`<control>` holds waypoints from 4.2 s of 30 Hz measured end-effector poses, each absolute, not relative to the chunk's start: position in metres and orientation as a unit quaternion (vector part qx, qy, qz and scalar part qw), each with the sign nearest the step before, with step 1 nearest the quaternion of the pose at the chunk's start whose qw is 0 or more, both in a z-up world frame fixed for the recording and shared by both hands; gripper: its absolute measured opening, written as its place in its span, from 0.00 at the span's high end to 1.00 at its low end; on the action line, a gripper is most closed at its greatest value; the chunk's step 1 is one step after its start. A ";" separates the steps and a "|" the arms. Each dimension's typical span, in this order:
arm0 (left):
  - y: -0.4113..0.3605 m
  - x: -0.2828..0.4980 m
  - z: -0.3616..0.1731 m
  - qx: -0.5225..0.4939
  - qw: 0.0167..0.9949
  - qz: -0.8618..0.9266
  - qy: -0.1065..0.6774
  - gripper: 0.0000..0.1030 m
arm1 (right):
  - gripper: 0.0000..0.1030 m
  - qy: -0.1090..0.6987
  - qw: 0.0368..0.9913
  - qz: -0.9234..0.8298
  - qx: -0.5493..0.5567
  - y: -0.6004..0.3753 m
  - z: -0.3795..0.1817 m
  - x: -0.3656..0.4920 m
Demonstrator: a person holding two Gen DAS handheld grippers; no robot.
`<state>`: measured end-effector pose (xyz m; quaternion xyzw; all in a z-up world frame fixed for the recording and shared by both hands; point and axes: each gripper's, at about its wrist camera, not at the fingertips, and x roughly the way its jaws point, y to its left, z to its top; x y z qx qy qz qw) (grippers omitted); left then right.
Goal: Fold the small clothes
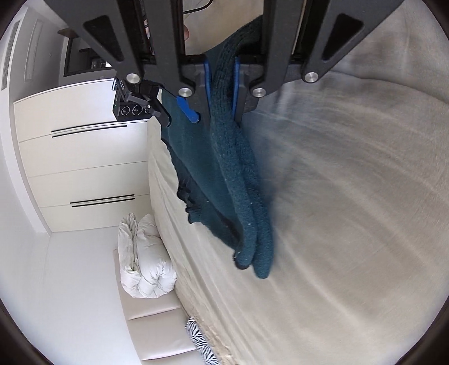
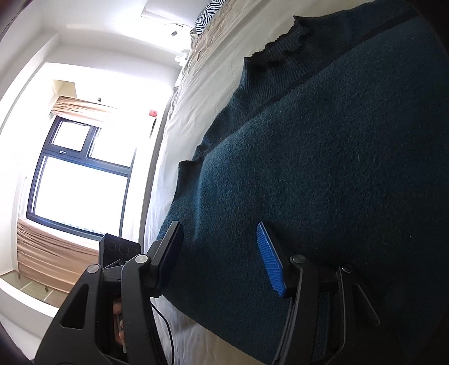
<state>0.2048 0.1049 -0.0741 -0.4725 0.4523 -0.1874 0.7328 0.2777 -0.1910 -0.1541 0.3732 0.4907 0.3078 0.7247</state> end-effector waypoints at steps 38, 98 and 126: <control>-0.084 0.223 -0.063 -0.345 0.754 -0.312 0.464 0.38 | 0.86 0.530 0.748 0.200 0.347 -0.343 -0.161 0.301; -0.140 0.292 -0.078 -0.225 0.786 -0.272 0.508 0.30 | 0.65 0.494 0.799 0.152 0.307 -0.500 -0.146 0.152; -0.163 0.345 -0.081 -0.200 0.775 -0.258 0.542 0.56 | 0.76 0.546 0.777 0.169 0.263 -0.450 -0.137 0.286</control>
